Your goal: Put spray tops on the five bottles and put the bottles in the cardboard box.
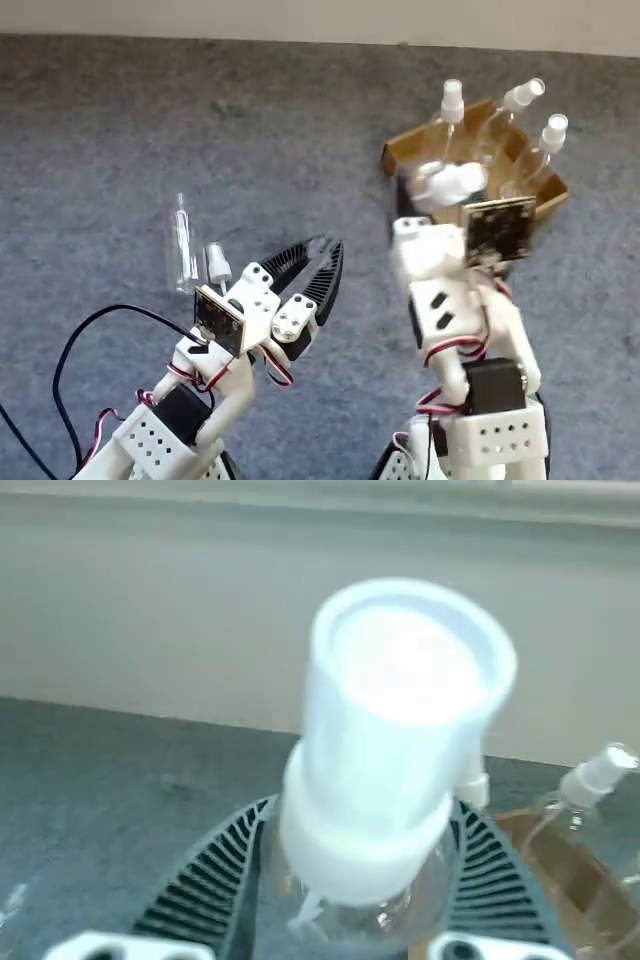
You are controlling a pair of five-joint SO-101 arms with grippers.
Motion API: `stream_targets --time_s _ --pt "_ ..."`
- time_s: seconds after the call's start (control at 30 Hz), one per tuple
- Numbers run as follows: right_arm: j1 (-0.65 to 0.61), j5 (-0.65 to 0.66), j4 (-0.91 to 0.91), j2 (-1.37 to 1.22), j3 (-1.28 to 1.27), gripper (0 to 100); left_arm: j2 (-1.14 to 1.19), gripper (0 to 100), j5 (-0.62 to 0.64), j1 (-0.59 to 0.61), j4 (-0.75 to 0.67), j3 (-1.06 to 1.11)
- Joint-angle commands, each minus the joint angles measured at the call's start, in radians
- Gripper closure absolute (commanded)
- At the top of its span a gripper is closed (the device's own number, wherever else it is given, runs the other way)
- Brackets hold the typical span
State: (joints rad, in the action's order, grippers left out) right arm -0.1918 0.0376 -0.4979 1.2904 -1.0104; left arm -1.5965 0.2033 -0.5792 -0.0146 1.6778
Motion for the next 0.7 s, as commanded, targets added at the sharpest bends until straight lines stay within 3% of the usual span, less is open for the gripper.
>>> stream_targets --time_s 0.0,0.23,0.67 --pt "0.116 -0.002 0.087 -0.090 0.061 82.5 0.005 100 0.000 0.010 -0.023 0.021" --pt "0.216 -0.002 0.254 -0.337 0.061 82.5 0.005 100 -0.002 0.013 -0.023 0.021" --pt "0.222 -0.002 0.509 -0.665 0.062 82.5 0.005 100 -0.002 0.016 -0.023 0.021"
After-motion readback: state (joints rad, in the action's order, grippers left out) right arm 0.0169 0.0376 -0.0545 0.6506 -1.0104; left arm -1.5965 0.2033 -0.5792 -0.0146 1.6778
